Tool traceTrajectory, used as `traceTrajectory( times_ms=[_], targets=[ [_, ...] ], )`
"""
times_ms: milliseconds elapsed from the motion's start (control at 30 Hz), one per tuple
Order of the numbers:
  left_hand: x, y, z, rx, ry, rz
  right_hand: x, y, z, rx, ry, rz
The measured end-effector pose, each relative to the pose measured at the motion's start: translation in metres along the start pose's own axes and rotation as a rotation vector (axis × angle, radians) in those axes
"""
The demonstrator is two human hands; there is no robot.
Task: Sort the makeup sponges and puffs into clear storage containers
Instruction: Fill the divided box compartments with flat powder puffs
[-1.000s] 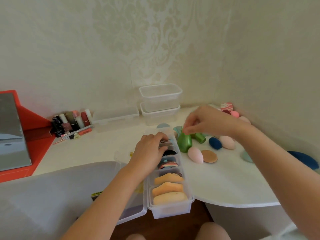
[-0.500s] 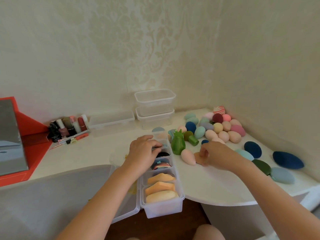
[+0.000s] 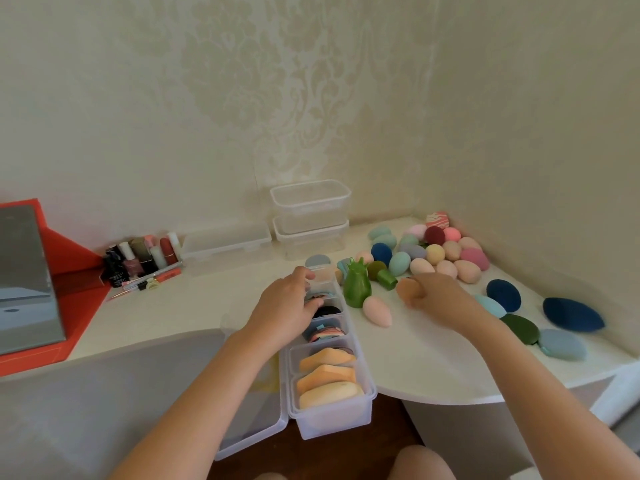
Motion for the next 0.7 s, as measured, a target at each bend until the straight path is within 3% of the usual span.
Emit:
traceTrajectory(
  times_ms=[133,233,433,700],
  targets=[
    [-0.001,-0.001,-0.002,-0.009,-0.004,-0.022,-0.017,0.032,-0.021,0.055,0.051,0.195],
    [-0.002,0.000,-0.004,-0.039,-0.019,-0.057,-0.019,0.038,-0.049,0.053,0.198,0.247],
    [-0.010,0.000,-0.004,-0.120,-0.084,-0.069,-0.005,0.000,-0.107,-0.070,0.484,0.058],
    [-0.012,-0.001,-0.011,-0.219,-0.056,-0.042,0.019,-0.028,-0.126,-0.470,0.473,0.039]
  ],
)
Point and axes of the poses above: each hand's wrist, its own x-axis towards the middle knuckle, its own y-axis out of the back of the hand, z = x × y, the point moved 4 cm from there along x, towards the middle knuckle, and after that the axes turned 9 degrees about -z, right-handed, at the moved point
